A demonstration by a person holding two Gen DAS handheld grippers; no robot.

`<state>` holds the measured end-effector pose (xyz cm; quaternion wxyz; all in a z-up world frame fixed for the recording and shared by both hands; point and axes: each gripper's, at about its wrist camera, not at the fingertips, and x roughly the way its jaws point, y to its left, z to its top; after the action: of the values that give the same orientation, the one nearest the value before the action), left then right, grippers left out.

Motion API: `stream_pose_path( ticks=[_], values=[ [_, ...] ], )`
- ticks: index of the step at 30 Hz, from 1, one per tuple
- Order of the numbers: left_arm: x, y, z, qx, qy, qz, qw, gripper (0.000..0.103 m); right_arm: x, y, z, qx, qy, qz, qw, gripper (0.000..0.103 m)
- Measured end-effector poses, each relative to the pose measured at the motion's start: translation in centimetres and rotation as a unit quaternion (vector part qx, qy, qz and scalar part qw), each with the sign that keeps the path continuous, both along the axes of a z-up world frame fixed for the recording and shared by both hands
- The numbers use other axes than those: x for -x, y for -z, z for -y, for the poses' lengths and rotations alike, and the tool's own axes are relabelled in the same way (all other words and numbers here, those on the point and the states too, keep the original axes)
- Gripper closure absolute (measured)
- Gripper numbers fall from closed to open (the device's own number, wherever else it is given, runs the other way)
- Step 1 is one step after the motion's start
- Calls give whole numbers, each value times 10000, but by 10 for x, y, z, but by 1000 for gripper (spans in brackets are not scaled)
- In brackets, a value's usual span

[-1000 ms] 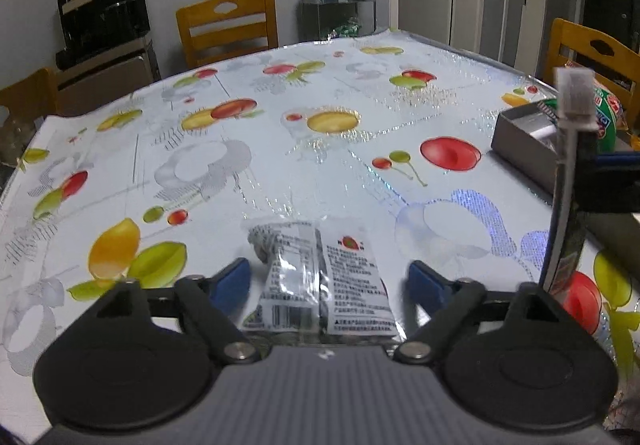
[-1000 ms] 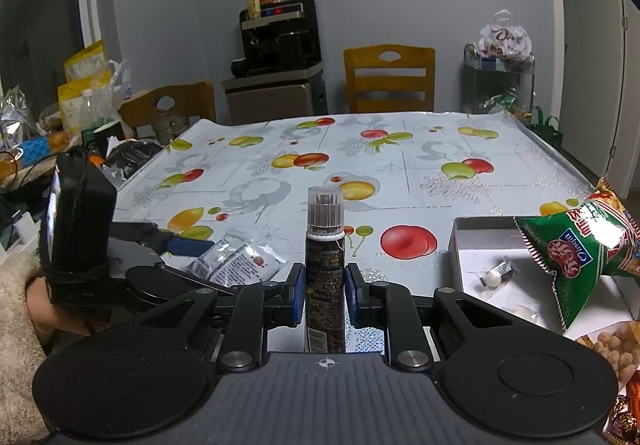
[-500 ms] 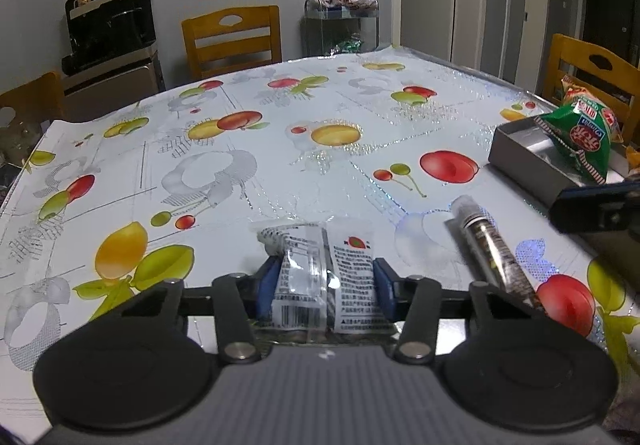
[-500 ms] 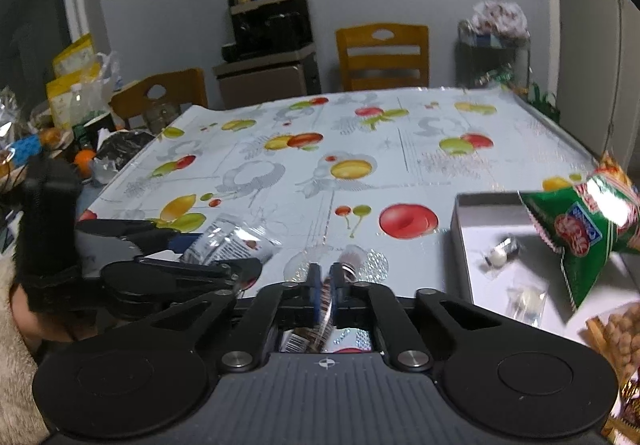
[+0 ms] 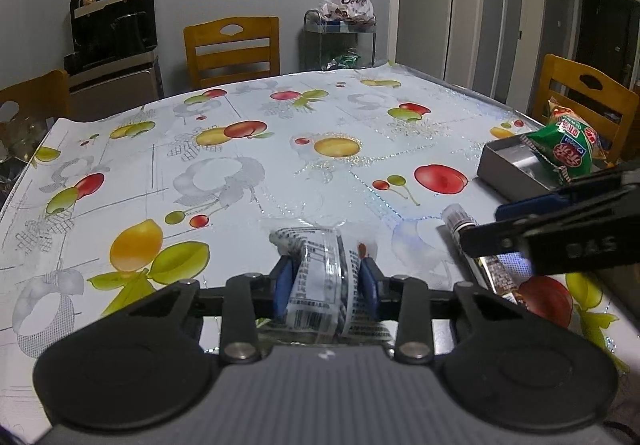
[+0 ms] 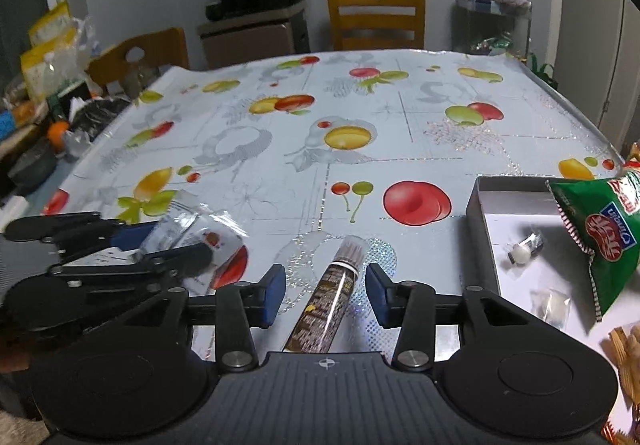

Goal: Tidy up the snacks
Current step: 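Lift the brown tube upright with the right tool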

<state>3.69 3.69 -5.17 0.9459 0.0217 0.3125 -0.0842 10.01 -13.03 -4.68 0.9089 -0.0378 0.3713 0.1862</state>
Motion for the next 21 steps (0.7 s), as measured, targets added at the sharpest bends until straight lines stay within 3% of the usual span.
stream_pose_path(
  ticks=[6, 13, 16, 19, 20, 21],
  values=[
    [-5, 4, -1, -17, 34, -128, 9999, 64, -5, 12, -12, 270, -47, -109, 9996, 58],
    [-5, 14, 11, -336, 294, -237, 9987, 42, -2, 20, -18, 519, -122, -37, 9986, 60],
    [-8, 16, 7, -184, 329, -310, 9988, 35, -1, 21, -20, 588, -133, 70, 9982, 67],
    [-11, 17, 0, 44, 335, -384, 9987, 37, 1, 22, -21, 625, -175, 148, 9978, 78],
    [-10, 17, 1, 20, 318, -356, 9989, 46, 2, 22, -22, 663, -191, 190, 9974, 78],
    [-9, 16, 2, 26, 352, -329, 9988, 47, 4, 23, -24, 718, -220, 256, 9968, 79]
  ],
)
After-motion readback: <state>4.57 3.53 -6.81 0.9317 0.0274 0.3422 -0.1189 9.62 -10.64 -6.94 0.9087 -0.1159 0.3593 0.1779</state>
